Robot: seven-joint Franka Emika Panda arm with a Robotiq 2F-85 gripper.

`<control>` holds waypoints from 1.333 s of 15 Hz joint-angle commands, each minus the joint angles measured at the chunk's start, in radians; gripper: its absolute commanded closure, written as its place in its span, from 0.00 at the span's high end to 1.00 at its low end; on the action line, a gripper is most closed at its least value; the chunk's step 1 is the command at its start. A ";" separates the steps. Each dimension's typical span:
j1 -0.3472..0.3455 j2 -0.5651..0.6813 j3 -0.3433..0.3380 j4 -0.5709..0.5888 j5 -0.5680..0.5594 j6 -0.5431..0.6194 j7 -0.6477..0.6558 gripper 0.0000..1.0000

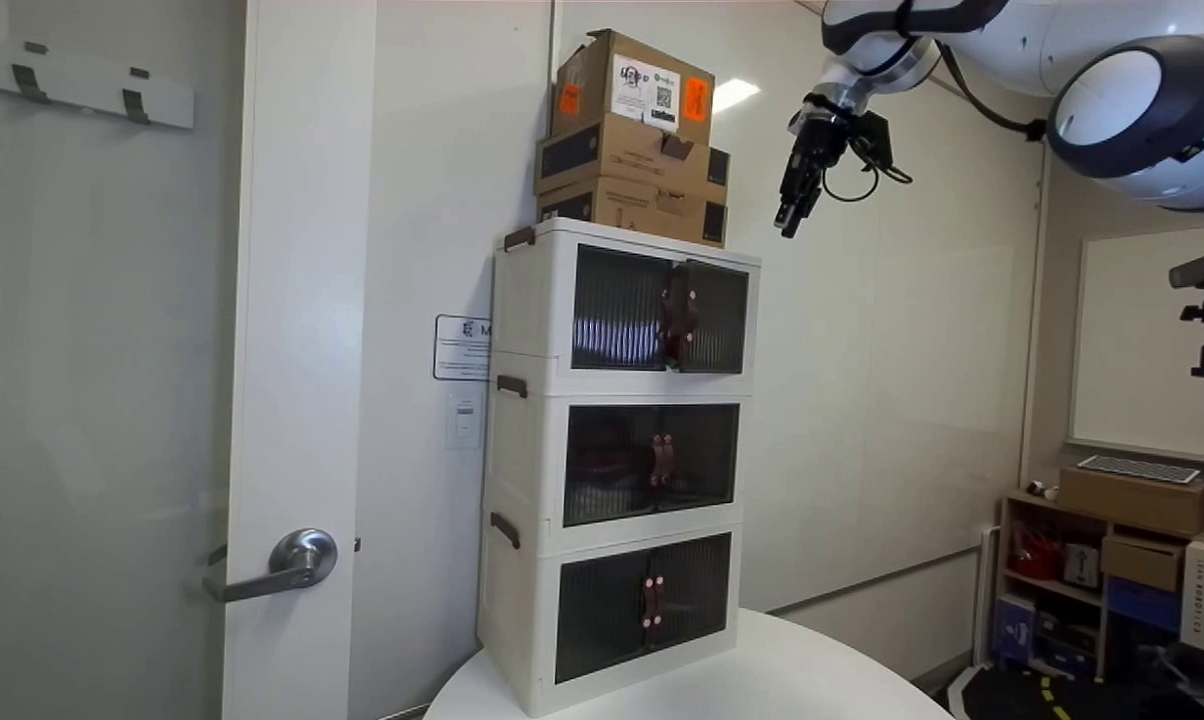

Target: Close the open cabinet doors

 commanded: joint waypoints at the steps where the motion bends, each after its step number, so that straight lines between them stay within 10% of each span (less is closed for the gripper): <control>1: 0.073 0.001 -0.089 0.000 -0.131 0.073 -0.049 0.85; 9: 0.172 0.115 -0.187 0.037 -0.307 0.091 0.058 1.00; 10: 0.174 0.120 -0.183 0.029 -0.298 0.106 0.083 0.75; 20: 0.187 0.205 -0.116 0.014 -0.181 0.541 0.322 0.05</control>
